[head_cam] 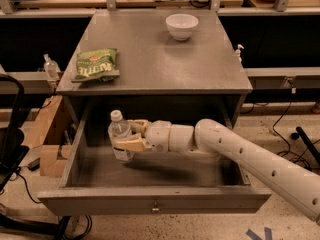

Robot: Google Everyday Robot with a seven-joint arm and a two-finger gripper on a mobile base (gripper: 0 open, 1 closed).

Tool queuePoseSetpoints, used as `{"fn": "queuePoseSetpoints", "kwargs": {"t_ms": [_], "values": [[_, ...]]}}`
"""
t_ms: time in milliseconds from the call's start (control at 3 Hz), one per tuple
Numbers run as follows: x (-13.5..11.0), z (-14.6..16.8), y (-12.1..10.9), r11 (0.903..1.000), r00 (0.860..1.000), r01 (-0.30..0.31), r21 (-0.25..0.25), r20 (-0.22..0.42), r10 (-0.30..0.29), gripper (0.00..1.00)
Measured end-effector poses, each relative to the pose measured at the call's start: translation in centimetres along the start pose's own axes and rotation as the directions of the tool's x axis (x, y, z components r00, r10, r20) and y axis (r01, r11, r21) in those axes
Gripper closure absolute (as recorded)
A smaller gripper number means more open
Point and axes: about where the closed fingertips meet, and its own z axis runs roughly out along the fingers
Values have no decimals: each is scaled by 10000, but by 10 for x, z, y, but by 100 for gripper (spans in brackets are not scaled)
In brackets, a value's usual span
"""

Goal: Place blue plastic bottle into top drawer

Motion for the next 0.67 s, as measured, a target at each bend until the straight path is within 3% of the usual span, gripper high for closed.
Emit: {"fn": "queuePoseSetpoints", "kwargs": {"t_ms": [667], "values": [[-1,3,2,10000,10000,16,-71,15,-15,51]]}}
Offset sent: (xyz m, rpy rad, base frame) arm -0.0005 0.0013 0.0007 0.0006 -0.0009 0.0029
